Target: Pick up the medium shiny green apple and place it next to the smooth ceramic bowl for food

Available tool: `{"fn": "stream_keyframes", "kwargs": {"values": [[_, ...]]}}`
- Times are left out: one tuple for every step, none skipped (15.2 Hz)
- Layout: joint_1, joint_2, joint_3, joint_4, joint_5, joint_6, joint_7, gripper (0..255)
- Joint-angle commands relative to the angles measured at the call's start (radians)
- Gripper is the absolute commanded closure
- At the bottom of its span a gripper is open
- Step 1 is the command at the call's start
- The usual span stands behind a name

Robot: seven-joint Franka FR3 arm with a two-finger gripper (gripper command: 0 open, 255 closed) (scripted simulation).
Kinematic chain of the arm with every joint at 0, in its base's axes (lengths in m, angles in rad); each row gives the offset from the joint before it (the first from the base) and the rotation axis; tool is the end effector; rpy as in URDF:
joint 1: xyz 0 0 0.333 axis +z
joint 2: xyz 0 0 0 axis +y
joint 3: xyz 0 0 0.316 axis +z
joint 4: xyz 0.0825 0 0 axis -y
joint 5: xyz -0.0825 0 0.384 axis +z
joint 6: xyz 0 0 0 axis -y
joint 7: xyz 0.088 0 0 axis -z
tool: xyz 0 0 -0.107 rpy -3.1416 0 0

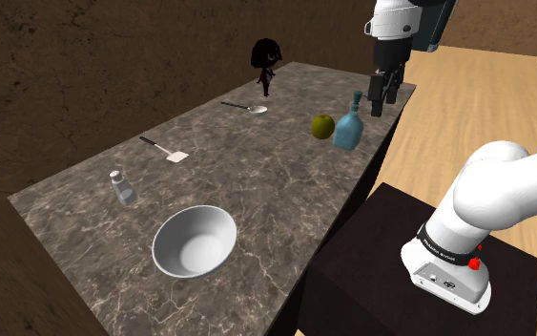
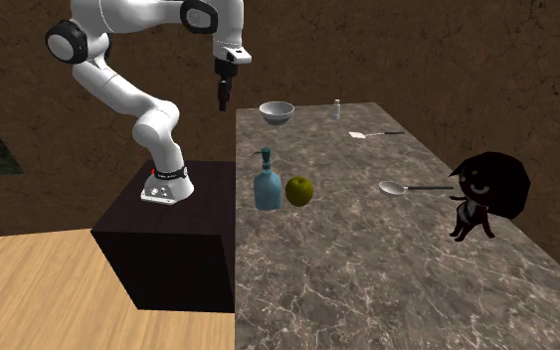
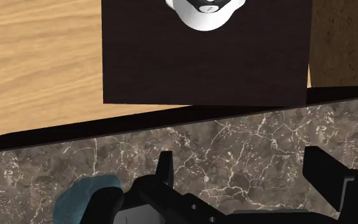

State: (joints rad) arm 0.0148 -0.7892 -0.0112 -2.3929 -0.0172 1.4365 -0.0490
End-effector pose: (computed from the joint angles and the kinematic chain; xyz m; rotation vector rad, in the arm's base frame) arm 0.2893 -0.0019 0.5638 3.1237 0.0870 -0.2621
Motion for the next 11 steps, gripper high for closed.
{"fn": "stream_keyframes", "kwargs": {"values": [[0.0,0.0,0.0,0.0,0.0,0.0,0.0,0],[-0.003,0.018,-0.016,-0.005,-0.012,0.032,-0.02,0],[-0.007,0.037,-0.031,-0.009,-0.023,0.064,-0.039,0],[-0.01,0.057,-0.047,-0.012,-0.034,0.096,-0.058,0],[-0.013,0.079,-0.062,-0.013,-0.044,0.128,-0.078,0],[-0.015,0.102,-0.078,-0.012,-0.052,0.16,-0.097,0],[-0.018,0.127,-0.093,-0.011,-0.06,0.192,-0.115,0],[-0.02,0.152,-0.108,-0.007,-0.067,0.223,-0.134,0],[-0.022,0.178,-0.123,-0.003,-0.073,0.254,-0.153,0],[-0.023,0.206,-0.138,0.003,-0.078,0.284,-0.172,0],[-0.024,0.234,-0.153,0.011,-0.081,0.314,-0.191,0]]}}
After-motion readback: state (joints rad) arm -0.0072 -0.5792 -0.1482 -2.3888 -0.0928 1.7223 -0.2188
